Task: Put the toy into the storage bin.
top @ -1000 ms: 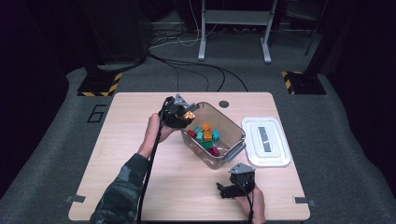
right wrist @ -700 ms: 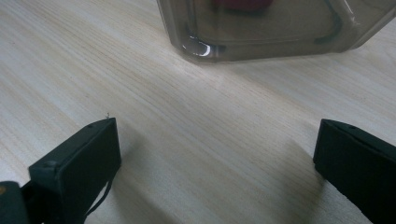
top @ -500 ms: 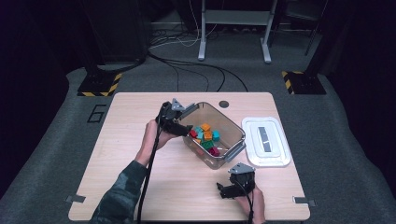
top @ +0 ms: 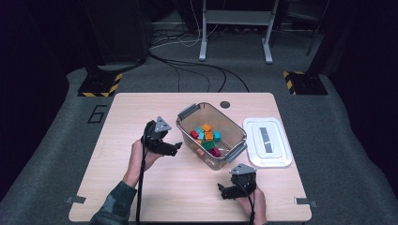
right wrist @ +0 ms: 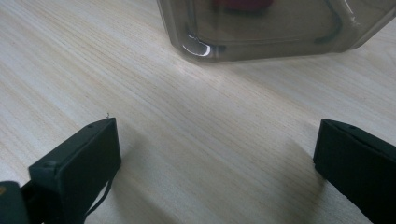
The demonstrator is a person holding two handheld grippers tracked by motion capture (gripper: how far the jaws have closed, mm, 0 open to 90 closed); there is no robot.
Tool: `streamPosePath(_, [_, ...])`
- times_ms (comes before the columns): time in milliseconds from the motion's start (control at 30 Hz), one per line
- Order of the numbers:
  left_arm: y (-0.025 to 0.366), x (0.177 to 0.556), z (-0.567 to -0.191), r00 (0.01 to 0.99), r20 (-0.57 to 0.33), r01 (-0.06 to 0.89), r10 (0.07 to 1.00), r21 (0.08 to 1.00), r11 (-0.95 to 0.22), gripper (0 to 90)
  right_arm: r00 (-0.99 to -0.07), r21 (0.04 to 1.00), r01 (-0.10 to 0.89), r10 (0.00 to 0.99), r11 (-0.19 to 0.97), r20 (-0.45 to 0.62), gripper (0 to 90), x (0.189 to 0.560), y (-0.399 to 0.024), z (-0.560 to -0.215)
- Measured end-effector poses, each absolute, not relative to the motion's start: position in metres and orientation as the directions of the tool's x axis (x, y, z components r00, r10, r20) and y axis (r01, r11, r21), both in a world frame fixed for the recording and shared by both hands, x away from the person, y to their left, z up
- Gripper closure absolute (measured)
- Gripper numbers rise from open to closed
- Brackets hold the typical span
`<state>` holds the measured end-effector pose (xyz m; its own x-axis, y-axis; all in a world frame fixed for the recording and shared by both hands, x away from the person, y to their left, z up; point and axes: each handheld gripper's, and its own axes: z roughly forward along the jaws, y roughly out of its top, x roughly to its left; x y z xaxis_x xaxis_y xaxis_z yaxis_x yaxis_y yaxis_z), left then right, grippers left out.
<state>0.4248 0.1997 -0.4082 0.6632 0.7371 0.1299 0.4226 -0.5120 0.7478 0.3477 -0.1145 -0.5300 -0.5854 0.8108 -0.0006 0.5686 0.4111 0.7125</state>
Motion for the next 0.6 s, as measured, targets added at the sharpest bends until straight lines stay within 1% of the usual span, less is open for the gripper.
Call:
streamPosePath(133, [0.211,0.422,-0.423,0.646,0.117,0.456,0.754,0.733,-0.505,3.4,-0.586,0.713,0.568,0.811,0.411,-0.001,0.0,0.348,-0.114,-0.530])
streamPosePath(267, [0.227,0.421,-0.444,0.618,0.080,0.511,0.782,0.716,-0.476,0.1,-0.585,0.712,0.570,0.811,0.409,0.002,0.0,0.348,-0.114,-0.530])
streamPosePath(433, [0.244,0.417,-0.469,0.586,0.036,0.564,0.810,0.700,-0.439,0.0,-0.582,0.713,0.572,0.813,0.407,0.002,0.0,0.348,-0.114,-0.530])
streamPosePath(500, [0.251,0.416,-0.480,0.583,0.030,0.580,0.812,0.684,-0.441,0.0,-0.577,0.712,0.575,0.817,0.403,0.003,0.0,0.347,-0.113,-0.530])
streamPosePath(600, [0.259,0.418,-0.498,0.552,0.027,0.613,0.833,0.665,-0.427,0.0,-0.573,0.712,0.577,0.819,0.400,0.004,0.0,0.347,-0.113,-0.530])
